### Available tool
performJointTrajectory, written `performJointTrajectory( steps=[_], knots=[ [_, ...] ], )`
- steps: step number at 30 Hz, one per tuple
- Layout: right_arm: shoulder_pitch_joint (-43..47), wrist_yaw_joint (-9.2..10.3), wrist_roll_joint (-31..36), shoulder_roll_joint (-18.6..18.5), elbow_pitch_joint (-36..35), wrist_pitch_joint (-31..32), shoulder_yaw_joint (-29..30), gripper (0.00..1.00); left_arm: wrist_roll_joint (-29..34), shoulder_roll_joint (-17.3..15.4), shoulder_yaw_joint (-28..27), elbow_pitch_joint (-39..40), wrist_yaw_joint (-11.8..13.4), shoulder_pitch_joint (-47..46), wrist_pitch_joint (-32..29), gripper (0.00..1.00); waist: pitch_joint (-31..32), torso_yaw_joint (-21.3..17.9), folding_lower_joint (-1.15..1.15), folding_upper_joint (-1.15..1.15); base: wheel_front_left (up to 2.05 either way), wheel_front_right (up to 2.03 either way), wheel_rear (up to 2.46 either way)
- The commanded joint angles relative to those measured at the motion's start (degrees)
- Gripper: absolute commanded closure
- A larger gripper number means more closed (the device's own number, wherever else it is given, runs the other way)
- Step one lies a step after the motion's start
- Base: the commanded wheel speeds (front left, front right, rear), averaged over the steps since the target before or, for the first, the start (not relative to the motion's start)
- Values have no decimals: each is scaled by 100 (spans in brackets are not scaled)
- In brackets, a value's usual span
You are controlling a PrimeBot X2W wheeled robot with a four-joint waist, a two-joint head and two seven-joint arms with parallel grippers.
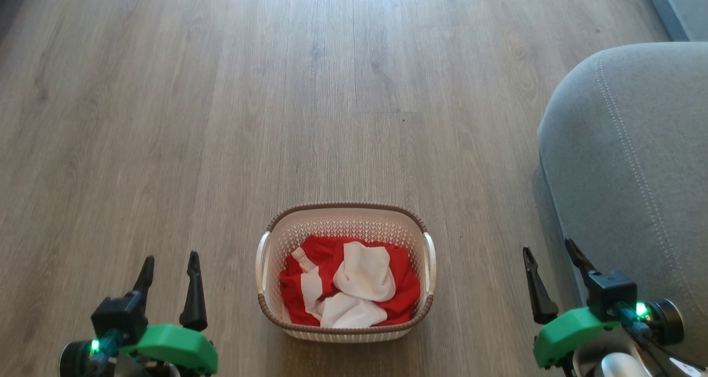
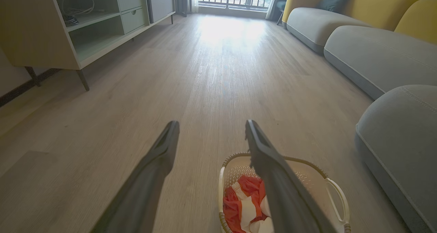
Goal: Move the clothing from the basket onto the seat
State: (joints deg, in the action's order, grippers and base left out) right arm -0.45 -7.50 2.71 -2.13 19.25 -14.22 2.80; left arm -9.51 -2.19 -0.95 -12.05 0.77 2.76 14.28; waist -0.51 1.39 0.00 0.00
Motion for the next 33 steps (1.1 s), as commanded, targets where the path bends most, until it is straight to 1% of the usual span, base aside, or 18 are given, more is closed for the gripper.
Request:
performJointTrajectory(
  steps=[1, 15, 19, 26, 33],
  knots=[
    [-133, 1, 31, -75, -115, -78, -146, 0, 39, -69, -185, 212, 37, -161, 72, 0, -6, -1, 0, 0, 0, 0, 0],
    [-151, 1, -25, -75, -77, -78, -162, 0, 35, -69, -198, 229, 43, -159, 72, 0, -64, -36, 0, 0, 0, 0, 0],
    [-214, 1, -52, -75, -133, -78, -161, 0, 35, -69, -197, 264, 31, -225, 72, 0, -239, -41, 0, 0, 0, 0, 0],
    [-524, 1, -104, -75, -316, -78, -105, 0, 84, -69, -182, 309, -69, -565, 72, 0, -963, -39, 0, 0, 0, 0, 0],
    [-1117, 1, -22, -75, -598, -78, 84, 0, 110, -69, -123, 346, -211, -1243, 72, 0, -2143, 24, 0, 0, 0, 0, 0]
  ],
)
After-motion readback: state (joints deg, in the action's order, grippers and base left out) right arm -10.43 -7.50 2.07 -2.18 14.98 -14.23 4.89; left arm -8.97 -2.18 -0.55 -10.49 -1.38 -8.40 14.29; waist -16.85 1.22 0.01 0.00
